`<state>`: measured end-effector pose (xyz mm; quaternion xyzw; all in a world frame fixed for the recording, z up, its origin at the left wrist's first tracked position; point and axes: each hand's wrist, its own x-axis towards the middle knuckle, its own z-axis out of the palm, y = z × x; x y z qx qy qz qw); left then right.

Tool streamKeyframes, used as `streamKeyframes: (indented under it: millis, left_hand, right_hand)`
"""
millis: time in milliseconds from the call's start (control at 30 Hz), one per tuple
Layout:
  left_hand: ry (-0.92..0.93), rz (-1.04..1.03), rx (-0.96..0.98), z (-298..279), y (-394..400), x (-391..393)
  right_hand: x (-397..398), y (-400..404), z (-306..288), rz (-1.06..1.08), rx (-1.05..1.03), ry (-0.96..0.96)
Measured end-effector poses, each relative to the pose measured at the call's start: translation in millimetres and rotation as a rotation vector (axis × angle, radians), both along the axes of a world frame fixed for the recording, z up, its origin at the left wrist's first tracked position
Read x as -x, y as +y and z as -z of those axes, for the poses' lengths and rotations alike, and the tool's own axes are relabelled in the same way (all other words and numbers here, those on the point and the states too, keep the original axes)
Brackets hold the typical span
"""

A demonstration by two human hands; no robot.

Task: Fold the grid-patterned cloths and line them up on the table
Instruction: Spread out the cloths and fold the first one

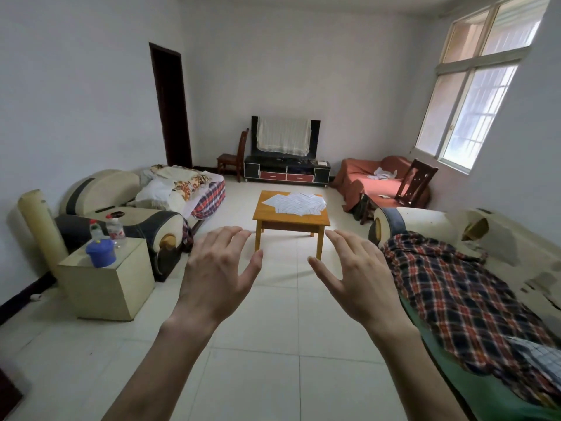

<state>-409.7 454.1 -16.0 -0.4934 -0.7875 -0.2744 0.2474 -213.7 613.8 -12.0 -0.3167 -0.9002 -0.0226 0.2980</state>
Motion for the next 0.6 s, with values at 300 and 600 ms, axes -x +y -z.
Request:
streamKeyframes:
  millis: [300, 600]
  left_hand:
    - [-0.035, 0.048, 0.073, 13.1, 120.5, 113.4]
    - [-0.033, 0.089, 0.088, 33.4, 274.2, 206.2]
  right_hand:
    - [94.1, 110.9, 16.7, 0.059, 0.033, 0.018]
    - [188.7, 260.5, 48.5, 0.077, 0.039, 0.038]
